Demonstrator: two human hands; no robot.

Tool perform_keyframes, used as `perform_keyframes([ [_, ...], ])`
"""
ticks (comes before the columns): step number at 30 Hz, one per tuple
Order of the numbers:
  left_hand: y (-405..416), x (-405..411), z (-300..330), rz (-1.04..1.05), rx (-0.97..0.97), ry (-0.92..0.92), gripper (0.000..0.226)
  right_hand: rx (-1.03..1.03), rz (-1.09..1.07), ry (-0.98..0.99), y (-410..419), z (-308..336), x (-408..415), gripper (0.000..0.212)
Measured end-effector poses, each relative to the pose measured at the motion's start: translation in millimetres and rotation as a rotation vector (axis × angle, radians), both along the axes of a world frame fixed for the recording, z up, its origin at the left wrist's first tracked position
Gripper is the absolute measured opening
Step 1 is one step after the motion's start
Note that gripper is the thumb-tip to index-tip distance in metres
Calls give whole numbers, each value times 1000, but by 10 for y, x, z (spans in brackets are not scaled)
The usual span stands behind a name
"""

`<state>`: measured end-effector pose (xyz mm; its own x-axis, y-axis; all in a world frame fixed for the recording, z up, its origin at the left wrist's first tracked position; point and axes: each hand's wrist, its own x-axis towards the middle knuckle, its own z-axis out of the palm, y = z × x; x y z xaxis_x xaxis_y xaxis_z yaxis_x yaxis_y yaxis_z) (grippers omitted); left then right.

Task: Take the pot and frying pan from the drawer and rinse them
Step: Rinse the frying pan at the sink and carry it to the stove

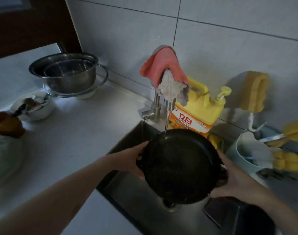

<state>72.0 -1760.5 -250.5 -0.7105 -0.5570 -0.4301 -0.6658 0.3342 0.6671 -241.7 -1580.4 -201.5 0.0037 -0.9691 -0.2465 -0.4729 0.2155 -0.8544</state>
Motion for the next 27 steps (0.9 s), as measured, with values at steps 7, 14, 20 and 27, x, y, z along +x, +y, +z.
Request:
perform_keyframes([
  [7, -131, 31, 72, -197, 147, -287, 111, 257, 32, -179, 73, -111, -38, 106],
  [14, -522, 14, 679, -360, 84, -467, 88, 286, -128, -395, 142, -1017, 645, 127],
  [20, -501, -70, 860, -334, -230, -377, 115, 118, -246, -560, 120, -1285, 1011, 140],
  [27, -186, 54, 559, -131, -395, -43, 129, -264, -224, -165, 30, -671, 554, 143],
])
